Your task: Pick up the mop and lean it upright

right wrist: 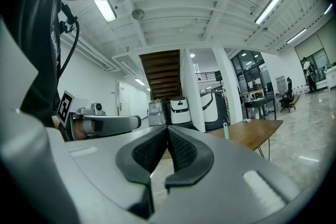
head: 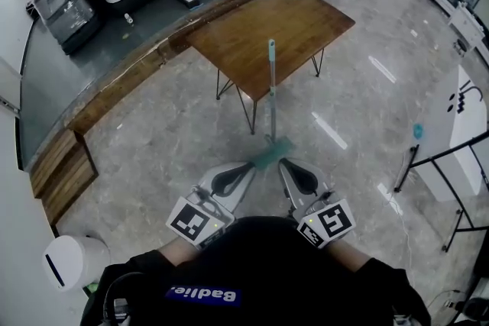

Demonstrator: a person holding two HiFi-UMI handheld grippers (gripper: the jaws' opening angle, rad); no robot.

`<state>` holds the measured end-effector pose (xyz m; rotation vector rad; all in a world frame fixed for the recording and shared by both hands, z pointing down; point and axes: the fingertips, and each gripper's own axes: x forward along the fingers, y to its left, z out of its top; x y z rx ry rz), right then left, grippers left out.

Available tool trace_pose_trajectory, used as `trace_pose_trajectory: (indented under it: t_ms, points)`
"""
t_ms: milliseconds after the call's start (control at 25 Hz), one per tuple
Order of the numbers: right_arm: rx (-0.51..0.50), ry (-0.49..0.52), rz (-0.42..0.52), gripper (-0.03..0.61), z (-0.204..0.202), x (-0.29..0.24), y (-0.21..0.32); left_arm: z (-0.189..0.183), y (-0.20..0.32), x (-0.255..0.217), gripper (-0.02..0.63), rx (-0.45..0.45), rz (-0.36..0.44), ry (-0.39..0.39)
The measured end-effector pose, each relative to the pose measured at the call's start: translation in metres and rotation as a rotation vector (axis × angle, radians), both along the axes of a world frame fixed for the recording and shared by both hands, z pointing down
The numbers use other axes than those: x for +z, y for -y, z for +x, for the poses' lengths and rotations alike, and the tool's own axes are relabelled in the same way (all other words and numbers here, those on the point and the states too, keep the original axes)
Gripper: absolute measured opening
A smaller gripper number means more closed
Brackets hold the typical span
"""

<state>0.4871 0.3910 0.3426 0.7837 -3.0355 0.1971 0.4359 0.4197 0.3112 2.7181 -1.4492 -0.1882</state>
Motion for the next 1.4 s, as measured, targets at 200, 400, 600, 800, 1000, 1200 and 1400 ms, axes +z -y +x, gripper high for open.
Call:
trace_pose_trajectory:
  t_ms: [200,400,600,800,1000,1200,1400]
  points:
    - [-0.018,0.002,-0.001,0.009,-0.021,0.0,-0.005,-0.023,-0.008,0.007,0.02,-0.039,-0.033,0.003]
    - [-0.037,0.004,-0.001,0.015,-0.055,-0.003,-0.01,-0.058,-0.014,0.008,0.02,-0.067,-0.042,0.004]
    - [-0.04,-0.012,0.0,0.023,-0.088,-0.002,-0.019,-0.091,-0.021,0.015,0.02,-0.07,-0.045,0.008]
    - [-0.016,-0.041,0.007,0.032,-0.112,-0.003,-0.029,-0.122,-0.024,0.023,0.02,-0.058,-0.061,-0.012]
    - [0.039,-0.067,0.001,0.037,-0.121,0.004,-0.034,-0.14,-0.02,0.032,0.02,-0.023,-0.069,-0.032]
    - [0.091,-0.085,0.001,0.044,-0.124,0.007,-0.034,-0.148,-0.012,0.037,0.02,0.013,-0.08,-0.038]
    - [0.133,-0.086,-0.011,0.046,-0.11,0.014,-0.023,-0.135,0.003,0.036,0.023,0.055,-0.072,-0.048]
